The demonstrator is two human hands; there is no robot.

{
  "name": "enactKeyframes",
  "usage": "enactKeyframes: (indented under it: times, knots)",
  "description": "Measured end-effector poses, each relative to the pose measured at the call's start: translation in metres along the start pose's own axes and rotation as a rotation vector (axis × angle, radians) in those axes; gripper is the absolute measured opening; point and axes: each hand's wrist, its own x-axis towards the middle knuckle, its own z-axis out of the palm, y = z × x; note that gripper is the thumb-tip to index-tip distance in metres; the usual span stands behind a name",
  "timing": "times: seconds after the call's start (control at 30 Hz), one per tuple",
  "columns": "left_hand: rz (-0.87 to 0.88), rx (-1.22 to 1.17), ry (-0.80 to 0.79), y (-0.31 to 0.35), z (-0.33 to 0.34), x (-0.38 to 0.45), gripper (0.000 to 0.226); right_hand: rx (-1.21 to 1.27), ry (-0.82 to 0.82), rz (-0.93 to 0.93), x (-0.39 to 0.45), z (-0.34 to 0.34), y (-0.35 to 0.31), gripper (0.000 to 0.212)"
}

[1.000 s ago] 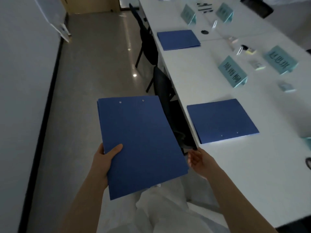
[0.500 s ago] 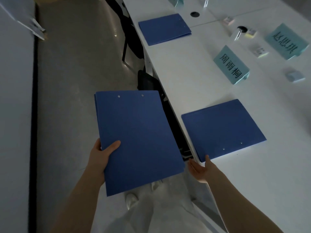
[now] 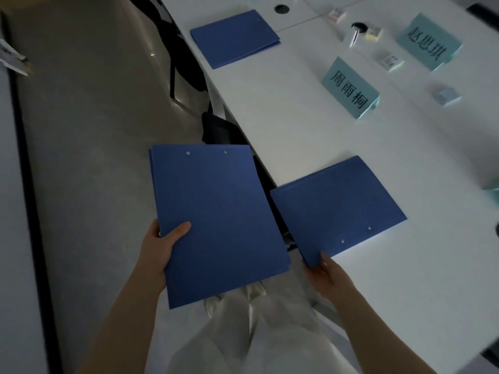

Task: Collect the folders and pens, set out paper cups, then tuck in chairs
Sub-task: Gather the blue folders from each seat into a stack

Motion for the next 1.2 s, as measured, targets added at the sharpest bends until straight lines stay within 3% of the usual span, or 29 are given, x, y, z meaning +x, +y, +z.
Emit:
enactKeyframes:
  times: [0.3, 0.5, 0.53, 0.57, 0.63, 0.67, 0.8, 0.9, 0.93, 1.0, 1.2]
  knots:
    - [0.017, -0.041, -0.066, 0.009, -0.026, 0.004, 0.049, 0.194, 0.002, -0.255, -0.033, 0.032, 0.004, 0.023]
    - [0.026, -0.070, -0.100, 0.016, -0.054, 0.004, 0.051, 0.431, -0.221, -0.259, -0.069, 0.052, 0.015, 0.018]
    - [0.032, -0.080, -0.101, 0.018, -0.059, 0.003, 0.049, 0.435, -0.268, -0.244, -0.077, 0.058, 0.019, 0.021]
    - [0.040, -0.089, -0.100, 0.020, -0.065, 0.003, 0.047, 0.426, -0.321, -0.238, -0.084, 0.065, 0.025, 0.041]
    - [0.048, -0.105, -0.099, 0.023, -0.076, 0.004, 0.043, 0.374, -0.406, -0.233, -0.088, 0.073, 0.033, 0.084]
    - [0.050, -0.115, -0.095, 0.024, -0.082, 0.004, 0.043, 0.340, -0.447, -0.237, -0.091, 0.079, 0.038, 0.089]
    - [0.050, -0.145, -0.072, 0.027, -0.114, 0.011, 0.044, 0.142, -0.545, -0.218, -0.109, 0.109, 0.067, 0.067]
    - [0.053, -0.153, -0.055, 0.029, -0.136, 0.015, 0.048, -0.042, -0.570, -0.228, -0.120, 0.130, 0.085, 0.010]
    - [0.058, -0.161, -0.046, 0.031, -0.144, 0.016, 0.048, -0.130, -0.585, -0.250, -0.121, 0.136, 0.091, 0.019]
    - [0.067, -0.163, -0.032, 0.034, -0.152, 0.018, 0.050, -0.297, -0.635, -0.286, -0.121, 0.144, 0.094, 0.015]
    - [0.071, -0.218, 0.005, 0.050, -0.177, 0.033, 0.049, -0.777, -0.664, -0.380, -0.111, 0.190, 0.100, 0.059]
